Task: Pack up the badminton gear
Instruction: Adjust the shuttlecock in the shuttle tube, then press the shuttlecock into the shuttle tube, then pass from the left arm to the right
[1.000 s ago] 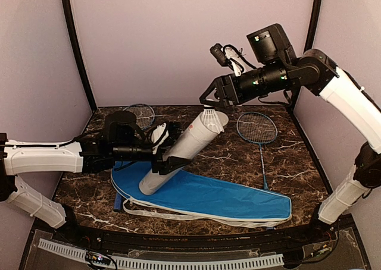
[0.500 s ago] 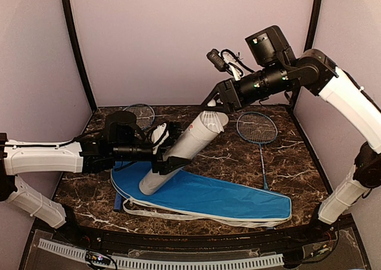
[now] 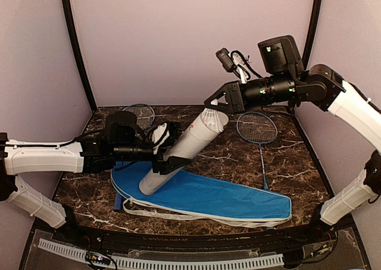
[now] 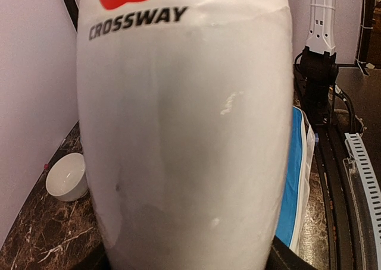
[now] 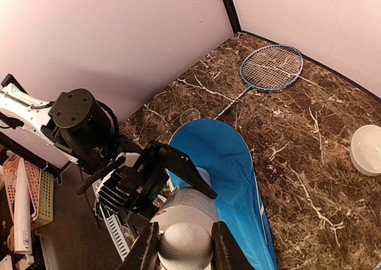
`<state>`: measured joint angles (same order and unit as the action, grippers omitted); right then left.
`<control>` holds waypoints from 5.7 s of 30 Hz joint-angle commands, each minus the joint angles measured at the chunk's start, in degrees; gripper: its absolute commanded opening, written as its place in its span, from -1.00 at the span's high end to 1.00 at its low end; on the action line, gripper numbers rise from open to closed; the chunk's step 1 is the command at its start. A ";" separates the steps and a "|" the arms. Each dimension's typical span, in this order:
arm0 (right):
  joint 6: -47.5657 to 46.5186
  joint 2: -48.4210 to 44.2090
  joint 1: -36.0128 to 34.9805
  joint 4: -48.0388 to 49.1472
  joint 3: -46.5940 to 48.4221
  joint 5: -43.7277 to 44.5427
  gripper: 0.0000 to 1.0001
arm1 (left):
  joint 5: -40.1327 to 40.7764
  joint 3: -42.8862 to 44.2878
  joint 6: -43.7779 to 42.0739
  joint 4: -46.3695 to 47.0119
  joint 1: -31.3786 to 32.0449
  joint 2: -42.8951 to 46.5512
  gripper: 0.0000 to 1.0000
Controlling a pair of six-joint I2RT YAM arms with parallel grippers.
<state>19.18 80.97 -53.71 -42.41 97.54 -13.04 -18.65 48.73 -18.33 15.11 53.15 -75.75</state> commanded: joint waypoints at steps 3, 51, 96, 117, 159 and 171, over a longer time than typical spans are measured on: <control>1.54 0.18 -0.12 10.63 -1.93 2.71 0.72 | -0.58 0.93 0.96 -1.71 0.03 -0.37 -0.36; 5.11 -10.47 -6.14 29.74 -25.72 12.36 0.58 | -1.96 0.71 10.33 2.80 -3.14 0.46 -0.36; 7.37 -12.19 -4.40 21.84 -22.24 13.27 0.34 | -2.53 0.58 8.22 2.08 -3.14 -0.52 -0.36; 4.74 -4.98 -2.92 18.22 -15.18 7.06 0.41 | -2.63 0.75 7.74 1.60 -3.05 -0.64 -0.36; -0.29 6.69 -9.06 71.18 -29.67 14.72 -0.62 | 0.86 -3.66 21.80 14.59 -4.10 5.96 -0.37; -2.33 7.47 -9.48 72.95 -29.11 18.11 -0.18 | 0.82 -3.58 21.92 13.64 -4.10 6.19 -0.72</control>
<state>18.41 88.90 -62.52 25.52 66.39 3.22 -16.71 45.52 3.27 26.70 48.82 -71.81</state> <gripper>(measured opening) 0.656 0.810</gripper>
